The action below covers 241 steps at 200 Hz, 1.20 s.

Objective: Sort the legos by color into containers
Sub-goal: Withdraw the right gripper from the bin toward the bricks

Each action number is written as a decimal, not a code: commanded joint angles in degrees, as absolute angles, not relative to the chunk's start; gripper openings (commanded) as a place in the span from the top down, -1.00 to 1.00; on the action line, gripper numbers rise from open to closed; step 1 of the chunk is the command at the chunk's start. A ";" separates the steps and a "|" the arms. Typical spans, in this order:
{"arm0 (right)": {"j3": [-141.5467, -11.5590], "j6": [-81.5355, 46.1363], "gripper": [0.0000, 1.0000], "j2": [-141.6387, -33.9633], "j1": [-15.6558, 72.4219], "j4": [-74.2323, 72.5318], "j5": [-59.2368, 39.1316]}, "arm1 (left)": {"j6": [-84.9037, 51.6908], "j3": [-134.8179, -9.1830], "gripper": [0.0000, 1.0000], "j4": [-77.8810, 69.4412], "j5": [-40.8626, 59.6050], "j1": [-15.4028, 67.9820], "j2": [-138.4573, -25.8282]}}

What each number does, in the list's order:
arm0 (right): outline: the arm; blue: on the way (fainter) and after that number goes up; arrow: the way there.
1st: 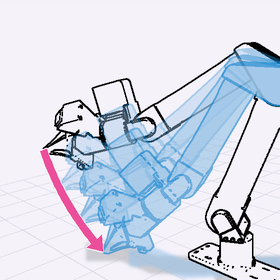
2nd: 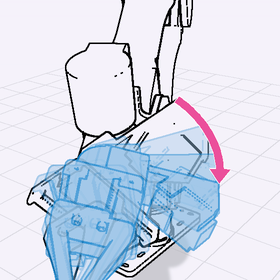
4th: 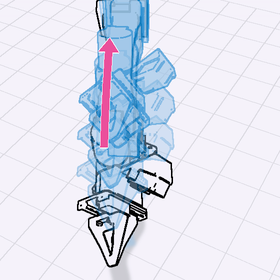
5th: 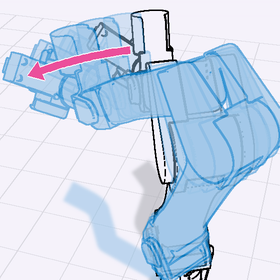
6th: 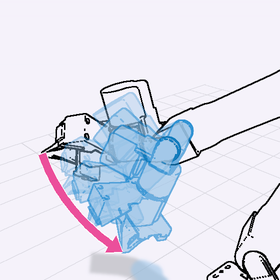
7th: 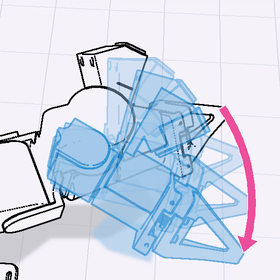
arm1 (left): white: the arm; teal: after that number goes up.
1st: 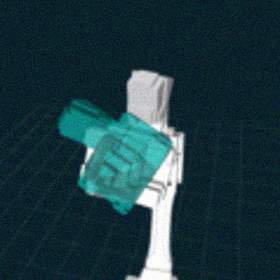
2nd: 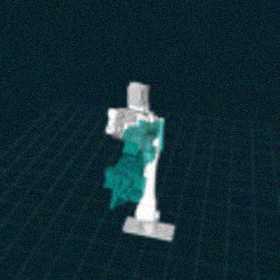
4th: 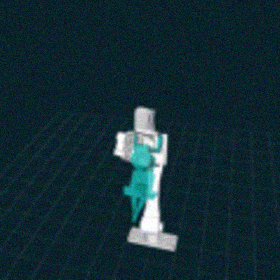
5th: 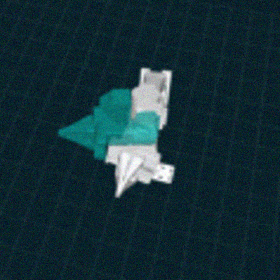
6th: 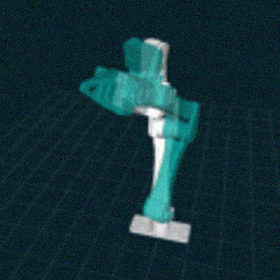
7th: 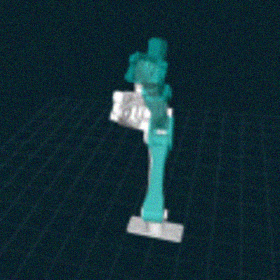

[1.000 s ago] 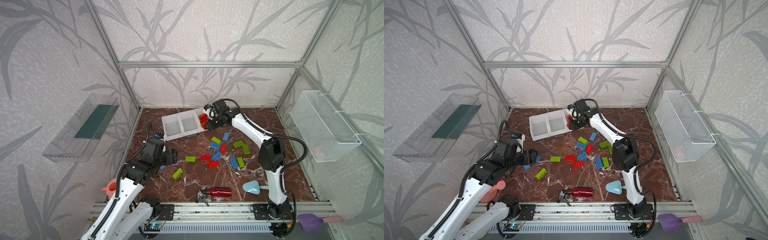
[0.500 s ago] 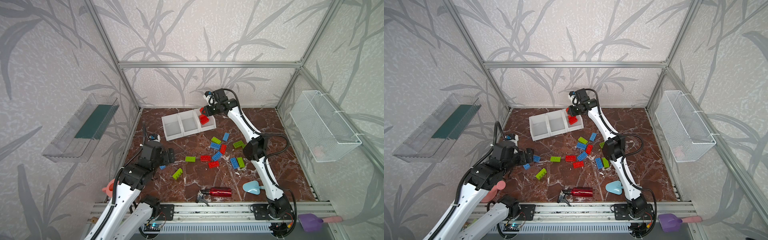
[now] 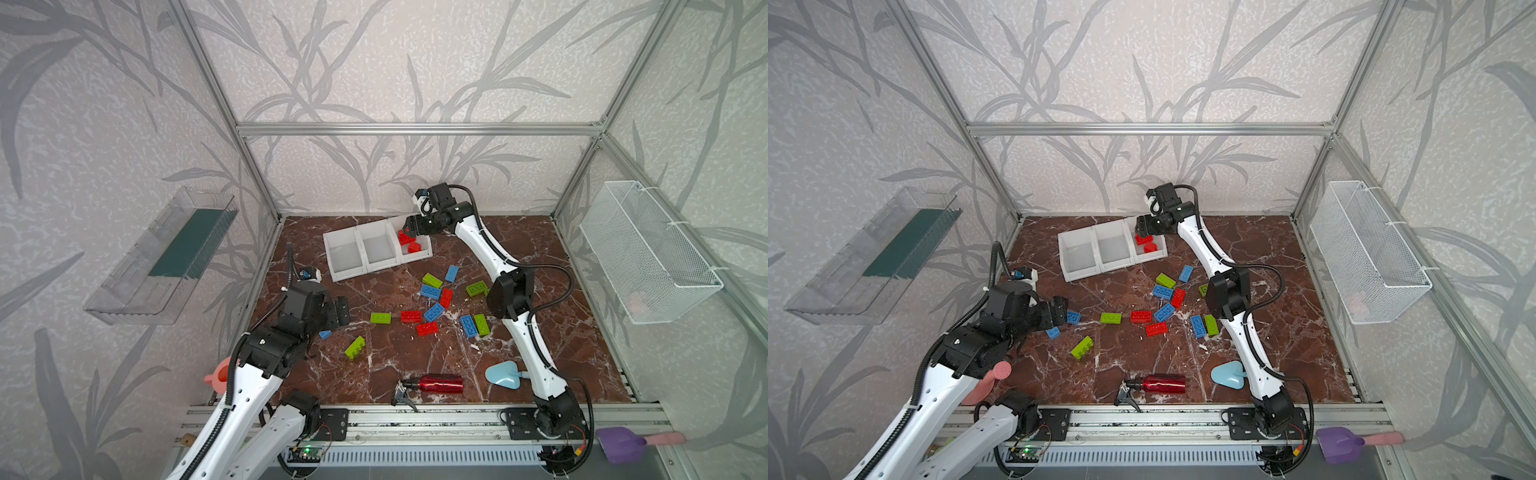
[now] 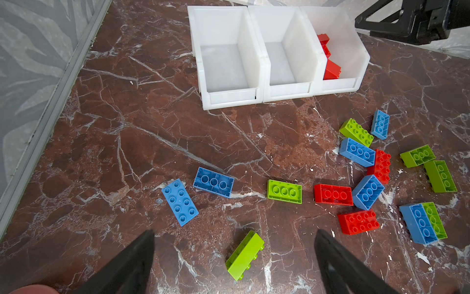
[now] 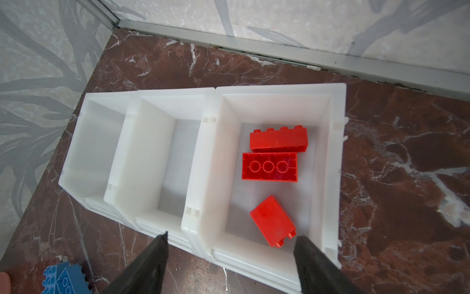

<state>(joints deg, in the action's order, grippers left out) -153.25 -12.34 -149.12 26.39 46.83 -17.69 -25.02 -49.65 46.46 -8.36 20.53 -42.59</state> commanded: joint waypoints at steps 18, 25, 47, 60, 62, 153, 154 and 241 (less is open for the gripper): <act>-153.55 -10.84 -0.70 -143.20 26.35 47.88 -17.94 | -23.21 -50.14 -0.95 48.00 -9.12 20.37 -43.33; -152.70 -10.57 -0.73 -141.94 26.37 48.19 -17.65 | -22.65 -50.70 -0.96 48.52 -9.55 20.37 -43.76; -149.58 -9.05 -0.83 -137.66 26.33 49.90 -16.28 | -21.27 -52.39 -0.96 49.24 -10.12 20.39 -45.37; -146.82 -8.29 -0.83 -134.35 26.35 51.12 -15.19 | -21.01 -53.13 -0.96 48.44 -7.16 20.40 -46.34; -146.26 -8.14 -0.83 -133.98 26.34 51.19 -15.09 | -20.96 -53.14 -0.96 48.25 -6.56 20.46 -46.50; -84.90 -10.99 -0.99 -91.18 25.06 23.86 -5.26 | -24.14 -55.17 -0.96 42.18 -1.77 29.09 -57.45; -84.37 -11.16 -0.99 -90.81 24.96 23.71 -5.09 | -24.24 -55.23 -0.96 42.18 -1.90 29.27 -57.69; -47.73 -22.69 -0.99 -68.41 19.95 15.96 4.88 | -37.55 -63.50 -0.96 42.62 -10.03 42.95 -82.16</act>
